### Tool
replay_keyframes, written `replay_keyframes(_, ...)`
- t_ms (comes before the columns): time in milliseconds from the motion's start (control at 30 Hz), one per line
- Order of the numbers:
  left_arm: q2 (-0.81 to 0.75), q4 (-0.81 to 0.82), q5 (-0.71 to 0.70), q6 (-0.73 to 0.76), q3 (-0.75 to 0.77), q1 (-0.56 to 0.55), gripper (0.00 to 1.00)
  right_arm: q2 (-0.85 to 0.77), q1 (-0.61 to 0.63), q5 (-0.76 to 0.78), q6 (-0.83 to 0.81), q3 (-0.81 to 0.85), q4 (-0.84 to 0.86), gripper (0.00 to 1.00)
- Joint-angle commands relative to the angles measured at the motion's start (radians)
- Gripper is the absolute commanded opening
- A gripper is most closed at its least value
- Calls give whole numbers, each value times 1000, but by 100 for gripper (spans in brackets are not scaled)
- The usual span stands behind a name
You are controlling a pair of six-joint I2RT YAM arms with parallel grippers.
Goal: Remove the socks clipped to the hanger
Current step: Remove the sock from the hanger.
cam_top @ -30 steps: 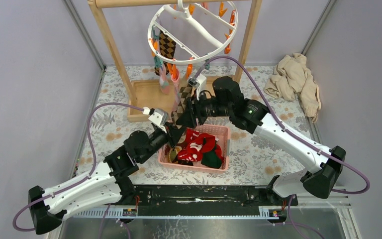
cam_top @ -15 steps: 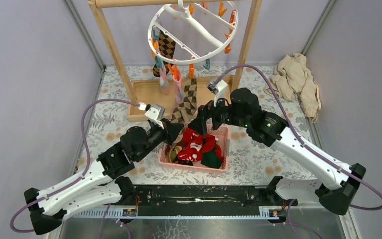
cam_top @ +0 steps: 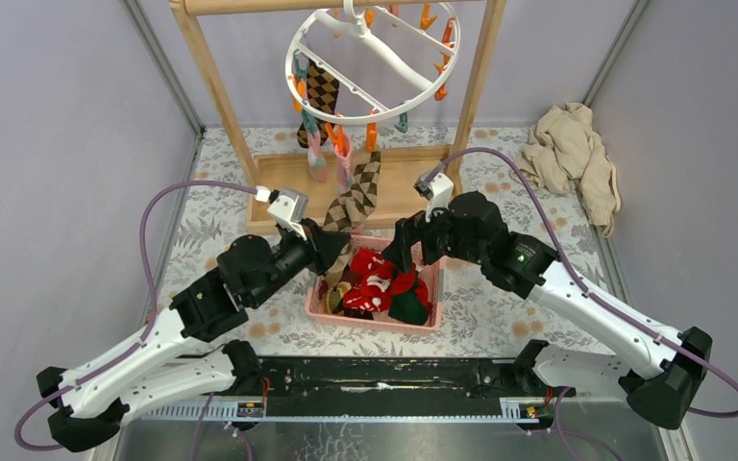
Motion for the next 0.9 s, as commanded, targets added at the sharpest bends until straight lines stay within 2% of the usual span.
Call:
replay_keyframes(0, -34, -46, 1, -30, 43, -7, 21, -51, -17, 58, 13, 8, 51, 98)
replay_keyframes(200, -70, -78, -21, -62, 36, -7, 21, -49, -63, 93, 17, 83, 46, 92)
replay_keyframes(300, -72, -89, -20, -68, 32, -7, 21, -36, -115, 74, 35, 135, 73, 86)
replay_keyframes(467, -84, -93, -24, -75, 19, -7, 21, 1, -149, 98, 11, 224, 167, 73)
replay_keyframes(633, -81, -91, -25, -77, 14, -7, 22, 45, -149, 16, -40, 290, 306, 66)
replay_keyframes(867, -70, -80, -18, -82, 7, -8, 22, 126, -152, -61, -57, 319, 463, 62)
